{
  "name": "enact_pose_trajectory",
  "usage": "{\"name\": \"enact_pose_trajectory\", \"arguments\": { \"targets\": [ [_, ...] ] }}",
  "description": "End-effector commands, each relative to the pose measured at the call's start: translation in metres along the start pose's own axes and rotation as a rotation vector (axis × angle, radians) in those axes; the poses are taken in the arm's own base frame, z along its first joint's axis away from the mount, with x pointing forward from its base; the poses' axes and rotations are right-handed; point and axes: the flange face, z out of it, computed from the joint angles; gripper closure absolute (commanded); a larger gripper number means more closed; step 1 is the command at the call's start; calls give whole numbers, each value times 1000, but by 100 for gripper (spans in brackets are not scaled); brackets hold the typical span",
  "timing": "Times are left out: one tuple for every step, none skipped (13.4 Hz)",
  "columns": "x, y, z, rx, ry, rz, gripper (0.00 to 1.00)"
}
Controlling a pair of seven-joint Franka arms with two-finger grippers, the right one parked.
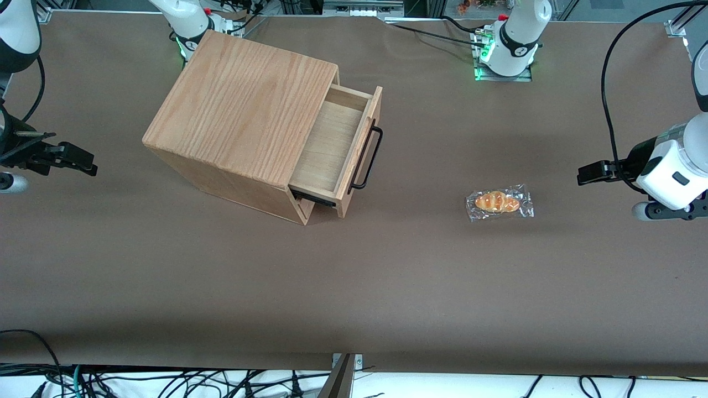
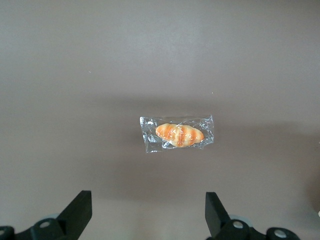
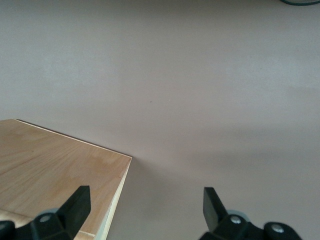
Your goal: Open top drawer with left arm
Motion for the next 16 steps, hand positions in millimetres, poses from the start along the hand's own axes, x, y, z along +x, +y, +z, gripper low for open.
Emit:
{"name": "enact_pose_trajectory", "arguments": {
  "targets": [
    [-5,-3,-9,-3,3,11,0],
    [-5,-3,-10,-19,8,11,0],
    [-5,-3,-12,-22,17,11,0],
    [-3,-5,-16,-25,36,6,0],
    [-1,-5,-18,-28,51,6,0],
    [-1,-4,-18,-30,57,7,0],
    [-1,-4,-19,-41,57,9,0],
    [-1,-11,-20,-45,59,5,0],
    [-6,-18,-29,-51,73,-4,0],
    [-9,-18,-32,-64,76,-5,0],
    [-11,-18,-34,-62,78,-3,0],
    [-15,-18,-38,-59,83,-3,0],
    [-19,-17,-42,-55,88,-1,0],
    [-23,-17,-45,-54,90,0,0],
    [-25,-17,-46,-50,87,0,0],
    [-27,-16,-44,-48,80,0,0]
  ]
}}
